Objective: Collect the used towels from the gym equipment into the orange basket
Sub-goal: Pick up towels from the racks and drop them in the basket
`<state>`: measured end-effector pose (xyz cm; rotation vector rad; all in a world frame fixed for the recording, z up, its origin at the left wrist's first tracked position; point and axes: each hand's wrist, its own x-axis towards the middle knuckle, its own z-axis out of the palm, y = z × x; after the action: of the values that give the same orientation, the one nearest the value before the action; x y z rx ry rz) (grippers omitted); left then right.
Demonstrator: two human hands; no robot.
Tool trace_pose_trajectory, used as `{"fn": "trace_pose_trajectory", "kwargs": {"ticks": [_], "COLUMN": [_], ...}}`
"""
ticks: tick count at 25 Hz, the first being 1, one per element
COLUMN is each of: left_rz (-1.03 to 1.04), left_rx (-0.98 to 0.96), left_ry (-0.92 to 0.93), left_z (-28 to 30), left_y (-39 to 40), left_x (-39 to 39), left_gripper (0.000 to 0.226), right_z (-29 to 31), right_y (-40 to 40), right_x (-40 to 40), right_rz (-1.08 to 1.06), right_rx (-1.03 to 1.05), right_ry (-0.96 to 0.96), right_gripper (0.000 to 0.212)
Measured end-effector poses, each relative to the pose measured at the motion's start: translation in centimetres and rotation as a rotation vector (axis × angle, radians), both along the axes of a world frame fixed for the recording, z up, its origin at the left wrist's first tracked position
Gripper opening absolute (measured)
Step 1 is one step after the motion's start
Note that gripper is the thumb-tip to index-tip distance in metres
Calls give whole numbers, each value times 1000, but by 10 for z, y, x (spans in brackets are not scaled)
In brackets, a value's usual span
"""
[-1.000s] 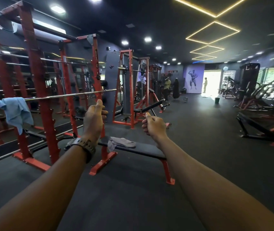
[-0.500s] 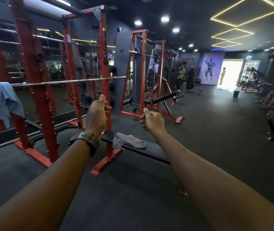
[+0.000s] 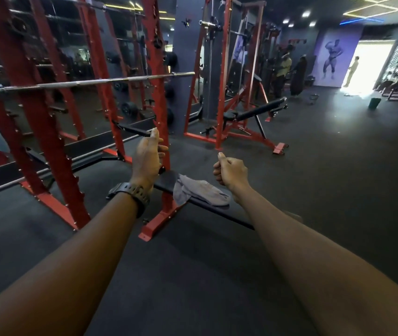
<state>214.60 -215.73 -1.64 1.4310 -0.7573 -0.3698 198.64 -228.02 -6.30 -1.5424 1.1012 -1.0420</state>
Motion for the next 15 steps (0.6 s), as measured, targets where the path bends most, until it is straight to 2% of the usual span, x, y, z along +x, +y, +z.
{"fn": "trace_pose_trajectory", "kwargs": {"ticks": [5,15], "left_rz": [44,66], "left_rx": [76,124], "left_ry": [31,113], "left_z": [-41,-104], "left_y": [-127,-343], "left_x": [52,158], "left_gripper": [51,46], "right_z": [-47,-117], "right_y": [-138,-347], "right_x": [67,181], "right_rz": [21,46], "right_rx": [79,168], "right_ry": [12,116], "right_gripper": [48,47]}}
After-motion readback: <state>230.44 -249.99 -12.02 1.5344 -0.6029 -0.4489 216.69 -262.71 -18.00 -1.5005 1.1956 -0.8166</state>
